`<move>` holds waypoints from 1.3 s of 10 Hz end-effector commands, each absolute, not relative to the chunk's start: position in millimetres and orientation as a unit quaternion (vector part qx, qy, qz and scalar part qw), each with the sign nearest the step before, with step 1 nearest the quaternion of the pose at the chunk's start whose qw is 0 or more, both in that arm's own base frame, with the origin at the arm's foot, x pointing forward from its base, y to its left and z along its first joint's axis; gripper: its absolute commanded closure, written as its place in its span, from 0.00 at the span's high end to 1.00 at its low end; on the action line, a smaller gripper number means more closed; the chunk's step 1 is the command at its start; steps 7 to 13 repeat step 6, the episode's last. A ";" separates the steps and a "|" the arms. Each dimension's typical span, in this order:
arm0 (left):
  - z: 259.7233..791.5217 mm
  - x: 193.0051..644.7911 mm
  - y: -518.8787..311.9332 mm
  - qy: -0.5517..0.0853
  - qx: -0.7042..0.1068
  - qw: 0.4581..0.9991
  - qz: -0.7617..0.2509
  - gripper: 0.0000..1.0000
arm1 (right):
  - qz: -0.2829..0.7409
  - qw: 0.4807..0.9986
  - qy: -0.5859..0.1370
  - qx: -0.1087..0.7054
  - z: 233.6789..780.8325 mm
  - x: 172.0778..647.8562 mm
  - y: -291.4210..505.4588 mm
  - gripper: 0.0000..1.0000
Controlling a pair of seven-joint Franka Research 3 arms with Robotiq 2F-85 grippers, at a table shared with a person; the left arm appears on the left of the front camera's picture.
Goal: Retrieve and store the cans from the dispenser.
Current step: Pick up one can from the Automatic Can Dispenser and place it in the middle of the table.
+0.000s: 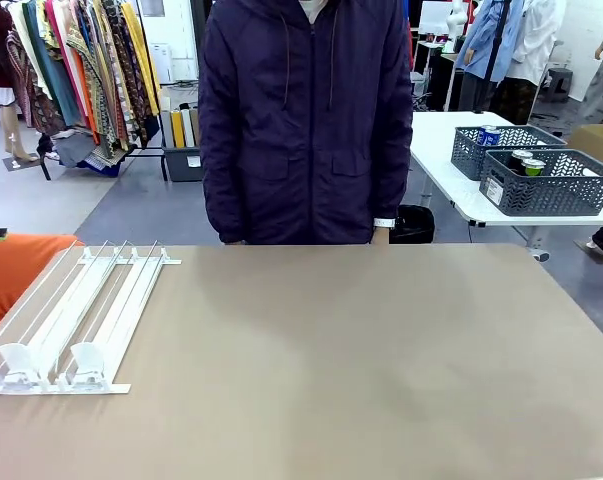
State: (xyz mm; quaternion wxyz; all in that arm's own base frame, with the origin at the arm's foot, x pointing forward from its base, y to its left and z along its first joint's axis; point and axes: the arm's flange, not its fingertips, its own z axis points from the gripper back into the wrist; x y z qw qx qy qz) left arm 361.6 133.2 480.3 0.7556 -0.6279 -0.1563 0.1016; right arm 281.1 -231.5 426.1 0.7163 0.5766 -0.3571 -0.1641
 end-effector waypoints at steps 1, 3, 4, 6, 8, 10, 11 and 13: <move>483.6 361.6 131.7 -0.156 -0.635 0.749 0.108 1.00 | -0.168 0.710 -0.359 0.582 431.1 283.0 -231.4 1.00; 483.6 361.6 131.7 -0.156 -0.635 0.749 0.108 1.00 | -0.168 0.710 -0.359 0.582 431.1 283.0 -231.4 1.00; 483.6 361.6 131.7 -0.156 -0.635 0.749 0.108 1.00 | -0.168 0.710 -0.359 0.582 431.1 283.0 -231.4 1.00; 483.6 361.6 131.7 -0.156 -0.635 0.749 0.108 1.00 | -0.168 0.710 -0.359 0.582 431.1 283.0 -231.4 1.00; 483.6 361.6 131.7 -0.156 -0.635 0.749 0.108 1.00 | -0.168 0.710 -0.359 0.582 431.1 283.0 -231.4 1.00; 483.6 361.6 131.7 -0.156 -0.635 0.749 0.108 1.00 | -0.168 0.710 -0.359 0.582 431.1 283.0 -231.4 1.00; 483.6 361.6 131.7 -0.156 -0.635 0.749 0.108 1.00 | -0.168 0.710 -0.359 0.582 431.1 283.0 -231.4 1.00; 483.6 361.6 131.7 -0.156 -0.635 0.749 0.108 1.00 | -0.168 0.710 -0.359 0.582 431.1 283.0 -231.4 1.00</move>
